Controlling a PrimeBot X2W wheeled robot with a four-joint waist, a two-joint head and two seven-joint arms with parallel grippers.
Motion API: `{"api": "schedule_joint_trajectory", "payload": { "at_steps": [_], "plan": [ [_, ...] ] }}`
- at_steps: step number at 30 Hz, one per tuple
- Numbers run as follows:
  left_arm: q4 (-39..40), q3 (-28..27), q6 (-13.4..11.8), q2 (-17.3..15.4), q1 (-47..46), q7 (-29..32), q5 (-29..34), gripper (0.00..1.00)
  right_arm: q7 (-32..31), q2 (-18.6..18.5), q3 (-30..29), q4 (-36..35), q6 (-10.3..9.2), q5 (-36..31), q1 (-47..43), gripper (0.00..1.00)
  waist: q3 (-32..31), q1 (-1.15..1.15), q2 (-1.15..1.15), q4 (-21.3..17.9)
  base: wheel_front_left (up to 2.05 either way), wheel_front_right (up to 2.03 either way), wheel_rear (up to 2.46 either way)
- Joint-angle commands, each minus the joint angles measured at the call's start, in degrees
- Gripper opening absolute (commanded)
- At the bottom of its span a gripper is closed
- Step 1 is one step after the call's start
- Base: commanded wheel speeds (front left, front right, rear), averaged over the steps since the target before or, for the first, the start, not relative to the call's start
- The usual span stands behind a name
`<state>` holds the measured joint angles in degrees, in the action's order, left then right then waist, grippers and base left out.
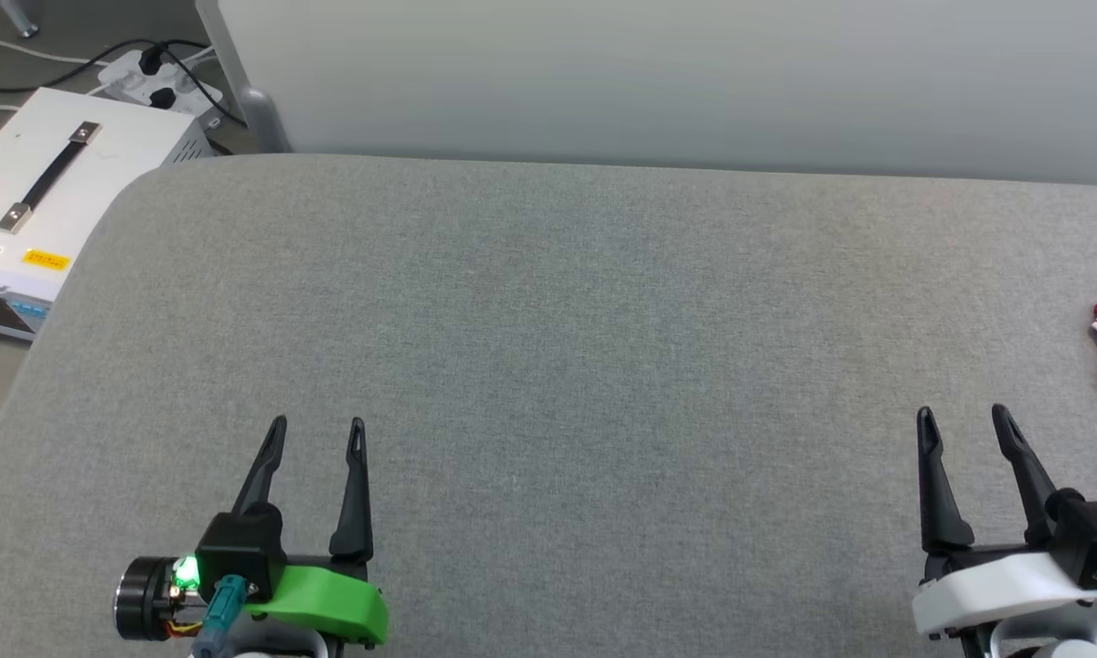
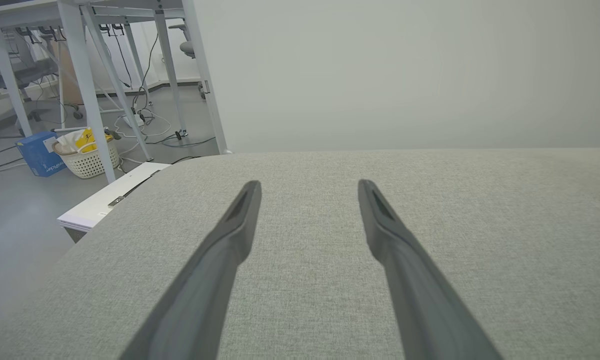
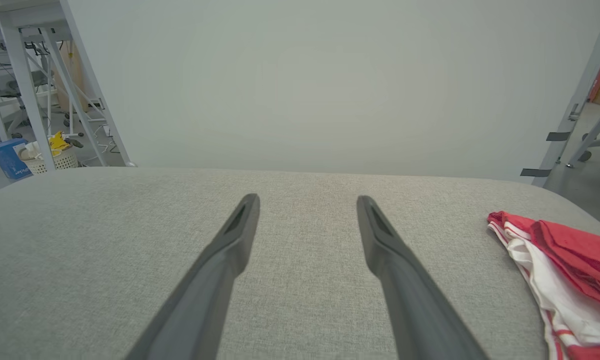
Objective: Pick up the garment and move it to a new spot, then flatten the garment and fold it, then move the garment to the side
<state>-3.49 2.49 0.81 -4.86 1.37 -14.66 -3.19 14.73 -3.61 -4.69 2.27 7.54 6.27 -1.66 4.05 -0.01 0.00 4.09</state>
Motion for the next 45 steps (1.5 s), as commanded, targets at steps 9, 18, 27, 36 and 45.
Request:
{"api": "schedule_joint_trajectory", "payload": {
  "at_steps": [9,18,27,36,45],
  "plan": [
    [-0.17,-0.72,1.37,0.65,2.82,-0.34,-0.82,1.0,0.27,0.65,1.04,-3.04,-0.05,0.83,-4.49,1.0,-2.61,0.01,0.0,-0.5,0.0,0.0,0.0],
    [-0.18,-0.85,2.1,0.89,3.84,-0.34,-0.97,1.0,0.27,0.72,1.22,-4.23,-0.05,0.58,-5.91,1.0,-3.1,0.01,0.0,-0.38,0.0,0.0,0.0],
    [-0.01,-0.87,1.96,0.78,3.15,0.22,-0.46,0.0,-0.17,0.64,1.19,-3.84,0.0,0.42,-5.26,0.0,-3.13,0.01,0.0,-0.47,0.0,0.0,0.0],
    [0.24,-0.99,1.76,0.87,2.83,1.27,-0.2,0.0,-1.22,0.64,1.44,-3.73,0.0,-0.06,-4.76,0.0,-3.19,0.01,0.0,-0.73,0.0,0.0,0.0],
    [0.5,-1.11,1.56,0.95,2.5,2.31,0.07,0.0,-2.28,0.65,1.69,-3.61,-0.01,-0.55,-4.26,0.0,-3.26,0.01,0.0,-0.99,0.0,0.0,0.0]
  ]
}}
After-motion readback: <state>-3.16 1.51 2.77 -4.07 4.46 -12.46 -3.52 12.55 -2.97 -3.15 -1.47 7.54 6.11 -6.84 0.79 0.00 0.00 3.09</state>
